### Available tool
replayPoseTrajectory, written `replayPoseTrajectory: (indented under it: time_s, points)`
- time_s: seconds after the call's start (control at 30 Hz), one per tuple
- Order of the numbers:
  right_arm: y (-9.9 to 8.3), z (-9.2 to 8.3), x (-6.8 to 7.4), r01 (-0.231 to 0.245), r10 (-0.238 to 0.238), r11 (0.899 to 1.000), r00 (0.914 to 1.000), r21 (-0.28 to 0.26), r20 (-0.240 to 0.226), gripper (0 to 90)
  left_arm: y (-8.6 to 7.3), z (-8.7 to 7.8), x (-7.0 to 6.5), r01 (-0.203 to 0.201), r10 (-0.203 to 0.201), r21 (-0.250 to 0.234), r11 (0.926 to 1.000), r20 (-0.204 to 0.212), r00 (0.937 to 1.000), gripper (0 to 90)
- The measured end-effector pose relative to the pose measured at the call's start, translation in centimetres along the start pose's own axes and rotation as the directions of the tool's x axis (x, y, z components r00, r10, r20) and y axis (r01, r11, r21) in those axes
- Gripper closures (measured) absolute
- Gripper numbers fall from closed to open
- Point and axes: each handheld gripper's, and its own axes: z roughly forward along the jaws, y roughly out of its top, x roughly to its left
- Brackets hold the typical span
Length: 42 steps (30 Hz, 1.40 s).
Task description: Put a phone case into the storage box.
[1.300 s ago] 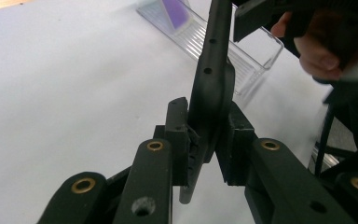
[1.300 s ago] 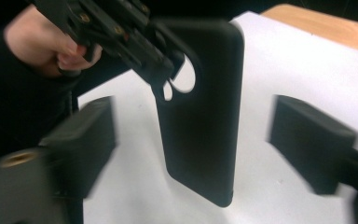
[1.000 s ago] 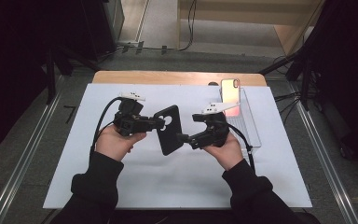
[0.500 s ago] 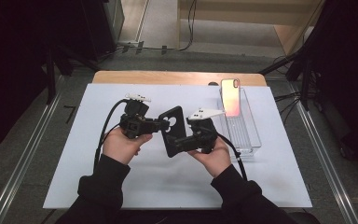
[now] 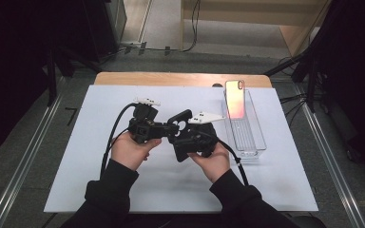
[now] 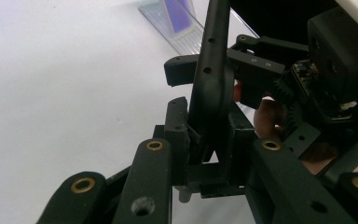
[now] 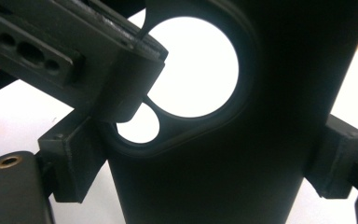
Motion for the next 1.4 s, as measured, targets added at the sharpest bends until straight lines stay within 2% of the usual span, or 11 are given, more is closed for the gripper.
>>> replayPoseTrajectory:
  time_s: [0.17,0.4,0.47,0.53,0.63,0.67,0.77,0.87,1.0,1.2,1.4]
  points:
    - [0.0,-0.1,0.0,0.004,-0.004,1.000,0.9999,0.007,-0.012,13.2,0.1,-0.2,-0.1,-0.007,0.007,0.002,1.0000,0.004,1.0000,74.2]
    - [0.0,-0.1,-0.7,-0.014,0.014,1.000,0.9998,0.015,-0.016,13.4,0.5,-1.4,-0.4,-0.004,0.005,-0.018,0.9998,0.014,0.9999,54.3]
    - [0.0,-0.2,-1.1,-0.019,0.019,1.000,0.9997,0.013,-0.012,13.4,0.4,-1.8,-0.4,-0.011,0.011,-0.022,0.9997,0.016,0.9998,47.4]
    - [0.1,-0.3,-1.5,-0.027,0.027,1.000,0.9996,0.015,-0.007,13.4,0.4,-2.1,-0.4,-0.020,0.022,-0.037,0.9991,0.028,0.9994,43.1]
    - [0.1,-0.5,-2.3,-0.040,0.040,0.999,0.9992,0.022,-0.003,13.4,0.2,-2.5,-0.3,-0.027,0.028,-0.033,0.9991,0.043,0.9987,38.4]
    - [0.1,-0.6,-2.6,-0.045,0.045,0.999,0.9990,0.023,-0.004,13.4,0.1,-2.6,-0.2,-0.045,0.046,-0.033,0.9985,0.039,0.9982,37.1]
    - [0.3,-1.0,-3.4,-0.054,0.054,0.998,0.9985,0.022,-0.011,13.4,-0.5,-2.7,-0.1,-0.078,0.079,-0.034,0.9964,0.028,0.9965,35.9]
    - [0.7,-1.6,-4.1,-0.067,0.067,0.998,0.9974,0.017,-0.024,13.3,-1.2,-2.6,0.5,-0.095,0.097,-0.033,0.9949,0.070,0.9928,35.8]
    - [1.1,-2.3,-4.9,-0.073,0.074,0.997,0.9956,0.022,-0.058,13.3,-2.2,-2.2,1.2,-0.138,0.139,-0.021,0.9902,0.068,0.9879,33.2]
    - [1.6,-3.2,-5.9,-0.069,0.071,0.997,0.9931,0.029,-0.094,13.3,-3.8,-1.5,2.2,-0.142,0.141,0.009,0.9899,0.072,0.9875,33.1]
    - [2.3,-4.2,-6.6,-0.065,0.069,0.997,0.9917,0.043,-0.108,13.3,-6.0,-1.1,3.5,-0.129,0.127,0.040,0.9908,0.055,0.9904,33.2]
